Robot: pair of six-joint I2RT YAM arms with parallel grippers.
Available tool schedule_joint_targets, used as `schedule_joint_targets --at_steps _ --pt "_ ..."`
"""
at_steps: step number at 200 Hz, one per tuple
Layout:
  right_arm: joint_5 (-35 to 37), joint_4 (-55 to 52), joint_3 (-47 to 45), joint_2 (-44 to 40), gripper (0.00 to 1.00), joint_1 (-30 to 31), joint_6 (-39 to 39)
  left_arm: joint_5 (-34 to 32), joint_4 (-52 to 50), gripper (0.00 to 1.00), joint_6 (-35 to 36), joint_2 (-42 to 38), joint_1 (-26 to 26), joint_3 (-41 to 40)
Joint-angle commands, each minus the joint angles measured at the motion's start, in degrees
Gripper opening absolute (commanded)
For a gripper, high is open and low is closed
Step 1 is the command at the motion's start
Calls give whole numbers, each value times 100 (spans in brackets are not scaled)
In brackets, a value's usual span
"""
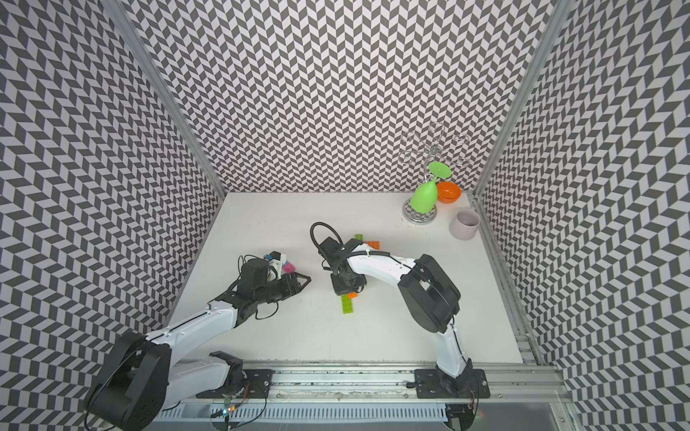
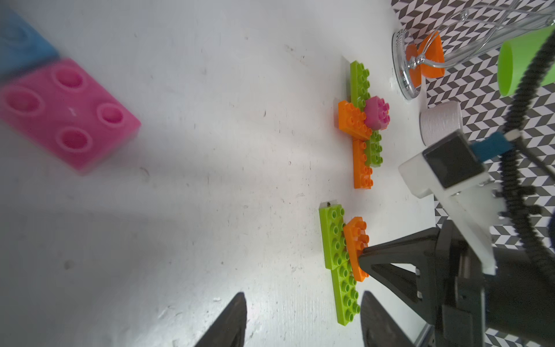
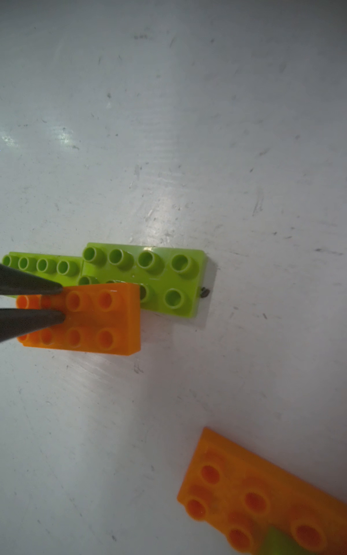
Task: Assemble a small pinwheel with lego
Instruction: Assemble the lego brick with the lego brick.
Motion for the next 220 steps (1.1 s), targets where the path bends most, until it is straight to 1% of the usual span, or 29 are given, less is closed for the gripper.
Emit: schedule_joint_targets --at_steps 1,23,38,85,120,220 --pt "-72 75 20 -243 8 -17 83 32 328 54 122 318 -228 223" --pt "-24 4 84 -267 8 -18 69 -159 350 50 181 703 -560 473" --pt "56 -43 45 -328 8 -39 73 -254 358 49 205 963 -753 630" --pt "172 74 -498 -652 8 -240 126 -414 385 47 253 1580 -1173 937" --pt "-4 338 -783 -693 8 -263 183 -475 384 48 235 1614 -1216 930" --pt "-249 556 -828 -472 8 -212 190 -491 366 48 236 1618 -1224 869"
